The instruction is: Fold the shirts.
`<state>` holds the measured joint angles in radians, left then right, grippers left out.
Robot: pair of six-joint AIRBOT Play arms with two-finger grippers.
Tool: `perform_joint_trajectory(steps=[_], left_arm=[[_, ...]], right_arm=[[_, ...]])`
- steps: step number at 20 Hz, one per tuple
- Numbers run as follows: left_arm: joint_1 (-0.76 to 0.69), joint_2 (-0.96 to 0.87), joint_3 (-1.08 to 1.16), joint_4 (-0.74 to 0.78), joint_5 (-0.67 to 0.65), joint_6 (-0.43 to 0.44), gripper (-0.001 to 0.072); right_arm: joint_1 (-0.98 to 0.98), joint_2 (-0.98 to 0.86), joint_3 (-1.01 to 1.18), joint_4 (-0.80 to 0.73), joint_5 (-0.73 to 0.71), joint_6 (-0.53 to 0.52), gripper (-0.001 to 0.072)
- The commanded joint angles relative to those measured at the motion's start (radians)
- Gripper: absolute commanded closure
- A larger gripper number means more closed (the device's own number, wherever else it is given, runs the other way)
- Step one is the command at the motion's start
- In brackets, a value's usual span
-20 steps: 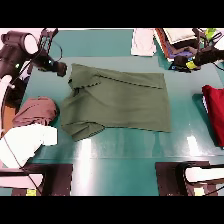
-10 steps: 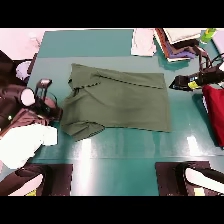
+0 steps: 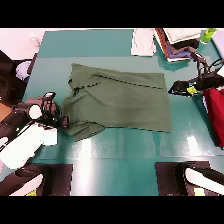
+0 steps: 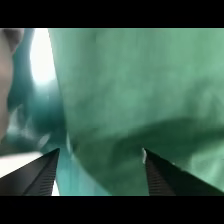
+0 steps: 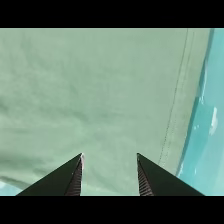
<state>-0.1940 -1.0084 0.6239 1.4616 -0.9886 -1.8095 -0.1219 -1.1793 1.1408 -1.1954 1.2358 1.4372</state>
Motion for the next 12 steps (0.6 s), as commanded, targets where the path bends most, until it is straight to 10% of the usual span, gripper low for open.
perform_joint_trajectory(steps=[1,2,5,8,9,10,12], left_arm=[[0.001,-0.043,-0.010,-0.057,0.065,-0.017,0.0088],[0.001,-0.045,-0.009,-0.081,0.071,-0.015,0.0107],[0.001,-0.045,0.037,-0.085,0.041,0.025,0.0629],[0.001,-0.045,0.126,-0.058,-0.036,0.078,0.0680],[0.001,-0.045,0.150,-0.057,-0.053,0.095,0.0680],[0.001,-0.045,0.166,-0.058,-0.069,0.113,0.0680],[0.001,-0.045,0.171,-0.058,-0.066,0.117,0.0680]], right_arm=[[0.001,0.001,-0.002,0.000,0.017,0.000,0.0323],[0.000,0.002,-0.002,0.000,0.017,0.000,0.0323],[-0.003,0.003,-0.002,-0.013,0.038,-0.001,0.0322],[-0.053,0.008,-0.032,-0.066,0.127,-0.022,0.0322],[-0.080,0.022,-0.086,-0.108,0.145,-0.021,0.0280],[-0.111,0.037,-0.152,-0.138,0.159,-0.020,0.0087],[-0.180,0.058,-0.304,-0.128,0.155,-0.020,0.0068]])
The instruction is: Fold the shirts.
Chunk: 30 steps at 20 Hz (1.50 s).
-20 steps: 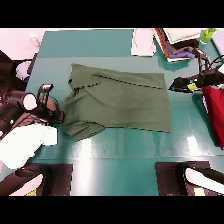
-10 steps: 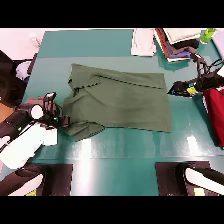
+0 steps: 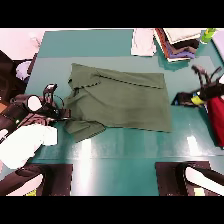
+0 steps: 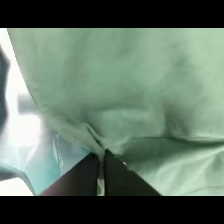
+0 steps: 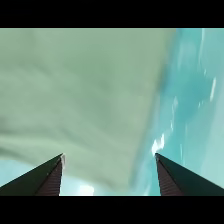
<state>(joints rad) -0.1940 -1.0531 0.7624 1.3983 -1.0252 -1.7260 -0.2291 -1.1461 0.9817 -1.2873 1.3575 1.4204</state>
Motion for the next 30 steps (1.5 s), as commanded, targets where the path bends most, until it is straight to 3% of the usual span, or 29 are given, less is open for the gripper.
perform_joint_trajectory(steps=[1,7,8,9,10,12,13,17,22,27,30], left_arm=[[0.001,-0.001,0.033,0.005,-0.027,0.034,0.0680],[0.001,-0.001,0.033,0.004,-0.028,0.034,0.0680],[0.001,-0.001,0.033,0.005,-0.033,0.034,0.0680],[0.001,-0.001,0.033,0.004,-0.037,0.034,0.0680],[0.001,-0.001,0.033,0.005,-0.040,0.034,0.0680],[0.001,0.000,0.033,0.005,-0.048,0.049,0.0680],[0.001,0.001,0.041,0.007,-0.060,0.053,0.0680],[0.001,0.149,0.208,0.058,-0.099,0.058,0.0681],[0.001,0.378,0.705,0.105,-0.156,0.059,0.0681],[0.001,0.414,1.223,0.106,-0.172,0.059,0.0681],[0.001,0.410,1.327,0.115,-0.138,0.060,0.0682]], right_arm=[[-0.090,0.029,-0.212,-0.014,0.014,-0.005,0.0137],[0.027,-0.007,-0.332,0.092,-0.122,0.004,0.0160],[0.060,-0.017,-0.332,0.091,-0.139,0.012,0.0197],[0.091,-0.022,-0.332,0.092,-0.167,0.013,0.0280],[0.119,-0.016,-0.332,0.089,-0.194,0.019,0.0288],[0.160,0.024,-0.331,0.082,-0.243,0.019,0.0614],[0.166,0.049,-0.323,0.080,-0.256,0.019,0.0697],[0.142,0.195,-0.132,0.081,-0.201,0.018,0.0698],[0.061,0.374,0.350,0.082,-0.151,0.018,0.0698],[-0.070,0.449,0.774,0.081,-0.114,0.018,0.0698],[-0.172,0.433,0.937,0.082,-0.056,0.018,0.0698]])
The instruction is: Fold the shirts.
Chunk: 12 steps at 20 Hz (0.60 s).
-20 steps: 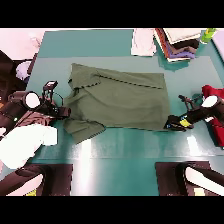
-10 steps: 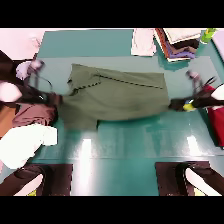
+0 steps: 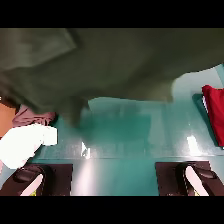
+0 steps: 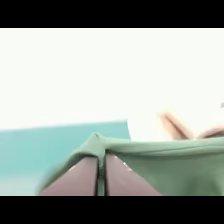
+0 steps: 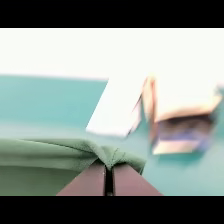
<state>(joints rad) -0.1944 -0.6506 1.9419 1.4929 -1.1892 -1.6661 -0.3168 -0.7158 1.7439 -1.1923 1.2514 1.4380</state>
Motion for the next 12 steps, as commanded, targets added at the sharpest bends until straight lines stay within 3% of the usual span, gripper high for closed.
perform_joint_trajectory(steps=[1,6,9,12], left_arm=[[0.001,0.006,0.146,0.019,0.032,0.000,0.0681],[0.001,-0.092,0.018,0.016,-0.040,0.018,0.0681],[0.001,-0.234,-0.106,0.010,-0.117,0.042,0.0681],[0.001,-0.411,-0.257,0.005,-0.108,0.076,0.0681]], right_arm=[[-0.111,-0.016,0.214,-0.012,0.082,0.001,0.0698],[-0.139,-0.183,0.309,0.031,0.253,0.009,0.0699],[-0.136,-0.267,0.162,0.063,0.252,0.008,0.0699],[-0.060,-0.390,-0.040,0.026,0.238,0.006,0.0699]])
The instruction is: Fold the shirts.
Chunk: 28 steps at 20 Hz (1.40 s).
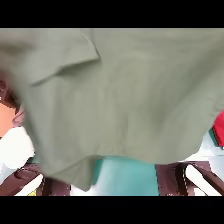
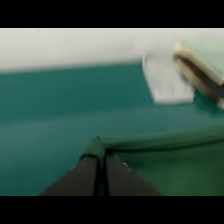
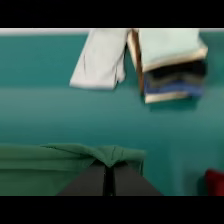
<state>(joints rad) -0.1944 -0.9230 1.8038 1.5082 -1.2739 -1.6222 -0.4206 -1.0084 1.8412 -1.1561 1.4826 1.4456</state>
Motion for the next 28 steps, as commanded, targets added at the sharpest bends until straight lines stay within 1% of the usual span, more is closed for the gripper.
perform_joint_trajectory(steps=[1,3,5,6,8,11,12,13,15,17,18,20,22,25,28], left_arm=[[0.001,-0.205,-0.172,-0.011,-0.008,0.034,0.0680],[0.001,-0.341,-0.251,-0.012,0.058,0.052,0.0680],[0.001,-0.483,-0.277,-0.011,0.155,0.096,0.0680],[0.001,-0.540,-0.277,-0.011,0.200,0.114,0.0680],[0.001,-0.631,-0.251,-0.008,0.266,0.121,0.0680],[0.001,-0.694,-0.183,-0.006,0.289,0.139,0.0680],[0.002,-0.693,-0.170,-0.003,0.276,0.139,0.0681],[0.008,-0.691,-0.151,-0.006,0.230,0.139,0.0681],[0.023,-0.690,-0.128,-0.005,0.071,0.140,0.0680],[0.041,-0.690,-0.145,-0.005,-0.056,0.142,0.0680],[0.043,-0.690,-0.168,-0.024,-0.085,0.141,0.0680],[0.040,-0.690,-0.235,-0.099,-0.097,0.151,0.0680],[0.040,-0.690,-0.325,-0.208,-0.055,0.168,0.0680],[0.040,-0.691,-0.438,-0.224,0.017,0.165,0.0680],[0.040,-0.691,-0.480,-0.225,0.010,0.165,0.0679]], right_arm=[[0.085,-0.142,-0.203,-0.054,-0.010,-0.011,0.0699],[0.173,-0.260,-0.320,-0.143,-0.071,-0.015,0.0699],[0.225,-0.388,-0.353,-0.163,-0.132,-0.013,0.0698],[0.247,-0.455,-0.341,-0.162,-0.164,-0.003,0.0699],[0.276,-0.566,-0.263,-0.158,-0.201,0.028,0.0698],[0.307,-0.661,-0.109,-0.154,-0.197,0.027,0.0699],[0.309,-0.668,-0.071,-0.157,-0.192,0.026,0.0699],[0.309,-0.663,-0.047,-0.159,-0.182,0.015,0.0699],[0.306,-0.629,-0.053,-0.232,-0.150,0.008,0.0699],[0.307,-0.562,-0.151,-0.327,-0.136,0.007,0.0699],[0.304,-0.528,-0.213,-0.338,-0.144,0.003,0.0699],[0.297,-0.473,-0.346,-0.336,-0.181,-0.008,0.0699],[0.297,-0.444,-0.451,-0.336,-0.205,-0.008,0.0698],[0.297,-0.432,-0.549,-0.328,-0.228,-0.007,0.0698],[0.297,-0.432,-0.592,-0.327,-0.243,-0.006,0.0696]])
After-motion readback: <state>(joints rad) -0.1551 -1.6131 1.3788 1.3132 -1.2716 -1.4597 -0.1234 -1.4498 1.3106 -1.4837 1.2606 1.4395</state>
